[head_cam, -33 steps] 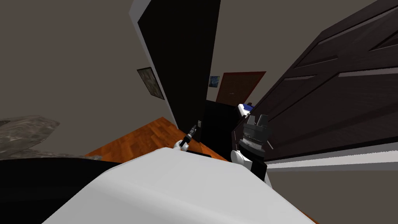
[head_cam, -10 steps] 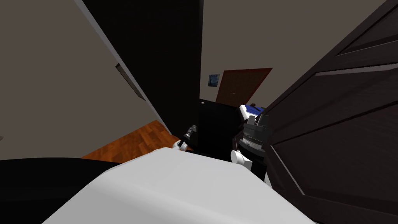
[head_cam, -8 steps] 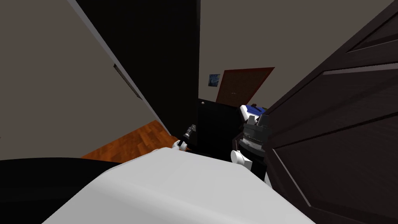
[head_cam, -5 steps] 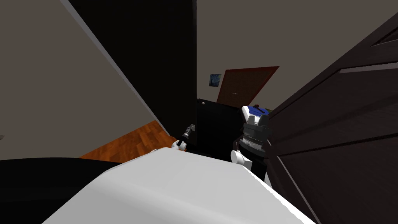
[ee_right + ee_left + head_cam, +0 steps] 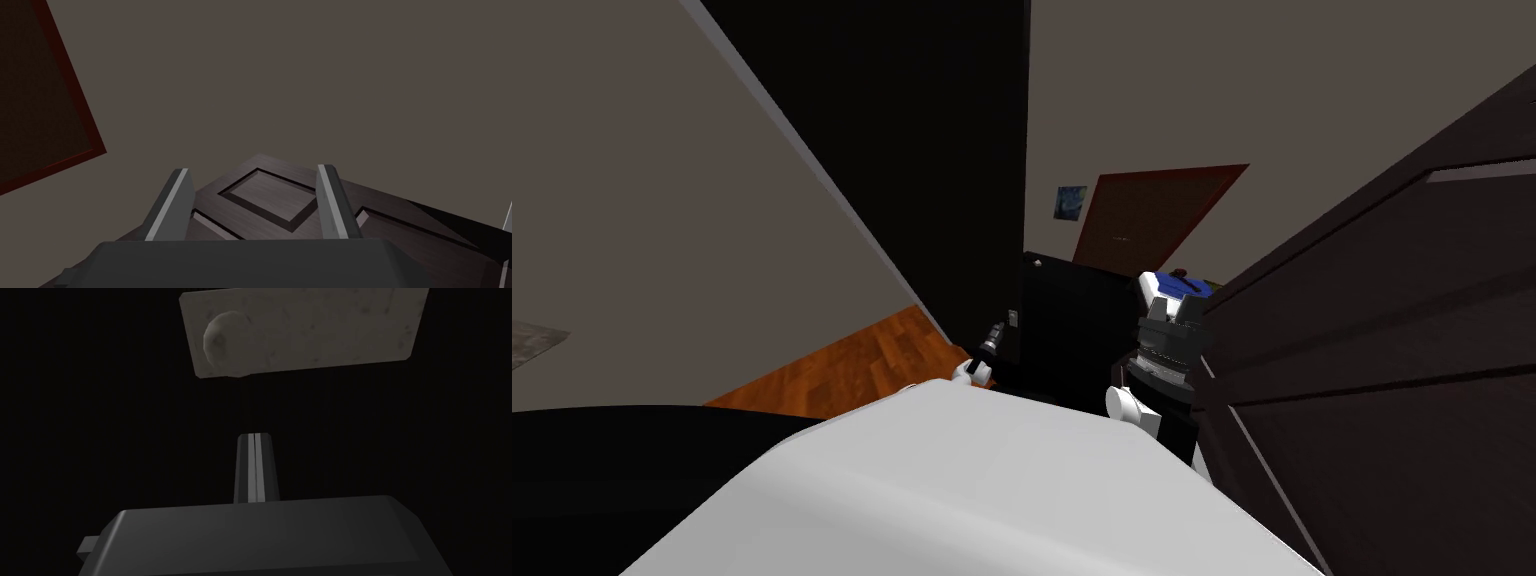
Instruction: Push the door open
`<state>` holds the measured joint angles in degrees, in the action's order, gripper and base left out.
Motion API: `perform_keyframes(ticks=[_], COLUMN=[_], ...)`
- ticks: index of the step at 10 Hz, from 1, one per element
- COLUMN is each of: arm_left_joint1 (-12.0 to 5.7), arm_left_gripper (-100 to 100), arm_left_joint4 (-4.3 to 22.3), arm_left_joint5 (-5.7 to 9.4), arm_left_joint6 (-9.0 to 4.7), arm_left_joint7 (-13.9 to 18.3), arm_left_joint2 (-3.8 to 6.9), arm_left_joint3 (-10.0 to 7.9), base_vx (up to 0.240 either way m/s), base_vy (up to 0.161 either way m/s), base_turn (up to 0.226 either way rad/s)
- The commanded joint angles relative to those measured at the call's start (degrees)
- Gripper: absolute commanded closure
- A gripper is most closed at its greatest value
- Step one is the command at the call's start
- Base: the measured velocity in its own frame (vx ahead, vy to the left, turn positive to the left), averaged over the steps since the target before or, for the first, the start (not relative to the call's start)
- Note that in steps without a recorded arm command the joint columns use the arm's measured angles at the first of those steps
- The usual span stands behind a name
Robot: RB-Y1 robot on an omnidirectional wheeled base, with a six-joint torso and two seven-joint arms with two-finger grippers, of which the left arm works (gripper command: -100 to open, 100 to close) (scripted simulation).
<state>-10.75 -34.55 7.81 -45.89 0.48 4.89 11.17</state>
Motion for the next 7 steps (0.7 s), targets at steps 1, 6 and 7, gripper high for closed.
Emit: perform_keyframes(ticks=[1, 6, 7], arm_left_joint1=[0.30, 0.69, 0.71], arm_left_gripper=[-100, -100, -100], arm_left_joint4=[-0.4, -0.8, -0.8], arm_left_joint5=[0.02, 0.11, 0.13], arm_left_joint6=[0.11, 0.00, -0.08], arm_left_joint7=[0.0, 0.0, 0.0], arm_left_joint2=[-0.21, -0.47, -0.43], arm_left_joint3=[0.14, 0.16, 0.12], base_vx=[-0.219, -0.144, 0.173], base_vy=[-0.039, -0.052, -0.027], base_turn=[0.043, 0.019, -0.021])
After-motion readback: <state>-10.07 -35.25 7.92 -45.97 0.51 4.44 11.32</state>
